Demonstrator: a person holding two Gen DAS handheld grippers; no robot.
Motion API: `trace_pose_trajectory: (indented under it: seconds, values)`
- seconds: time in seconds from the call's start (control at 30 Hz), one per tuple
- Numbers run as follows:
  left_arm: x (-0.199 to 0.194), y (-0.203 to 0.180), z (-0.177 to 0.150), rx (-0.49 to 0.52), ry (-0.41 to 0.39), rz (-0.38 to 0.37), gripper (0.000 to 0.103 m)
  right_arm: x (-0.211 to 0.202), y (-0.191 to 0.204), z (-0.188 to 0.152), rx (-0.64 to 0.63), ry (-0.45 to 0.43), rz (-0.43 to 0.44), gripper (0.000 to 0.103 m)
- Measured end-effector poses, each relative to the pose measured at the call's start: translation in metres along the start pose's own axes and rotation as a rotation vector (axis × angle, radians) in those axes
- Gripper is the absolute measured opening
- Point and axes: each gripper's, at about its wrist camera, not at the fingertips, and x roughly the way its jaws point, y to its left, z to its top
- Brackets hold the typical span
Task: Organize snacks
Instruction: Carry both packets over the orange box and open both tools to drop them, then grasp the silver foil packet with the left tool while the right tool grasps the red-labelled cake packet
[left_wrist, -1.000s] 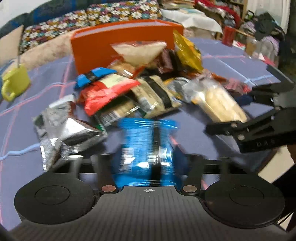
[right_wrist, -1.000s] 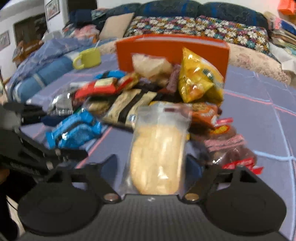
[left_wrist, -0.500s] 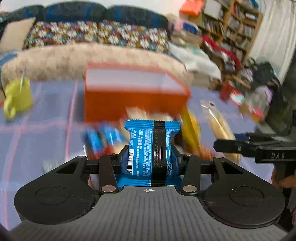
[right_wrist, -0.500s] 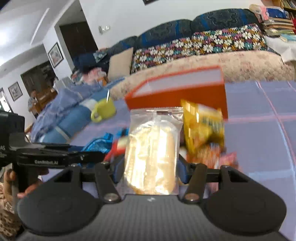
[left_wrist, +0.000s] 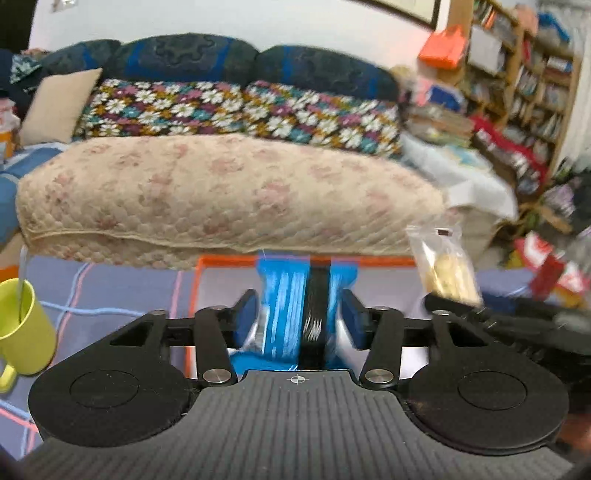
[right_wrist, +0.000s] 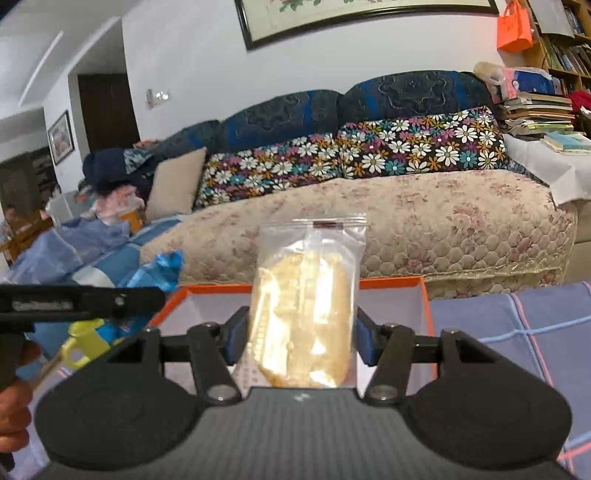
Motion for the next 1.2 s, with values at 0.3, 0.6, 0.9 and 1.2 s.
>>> trace_pose_trajectory:
  seconds: [0.3,0.6,0.9,1.2]
  values:
    - [-0.046,0.008,-0.004,-0.026,-0.062,-0.017,0.068,-0.042,0.008,0.006,0.034,-0.078,0.038,0.094]
    - [-0.150,0.004,-0.092,0.023,-0.058,0.075,0.077,-0.133,0.016,-0.059,0.010,-0.030,-0.019,0.094]
    - [-0.198,0.026,-0.200,0.135,0.025,0.238,0.077,-0.201,-0.016,-0.135,0.064,0.108,-0.081,0.094]
    - [-0.174,0.050,-0.202,0.004,0.106,0.227,0.074,-0.210,-0.056,-0.145,0.241,0.115,-0.113,0.094]
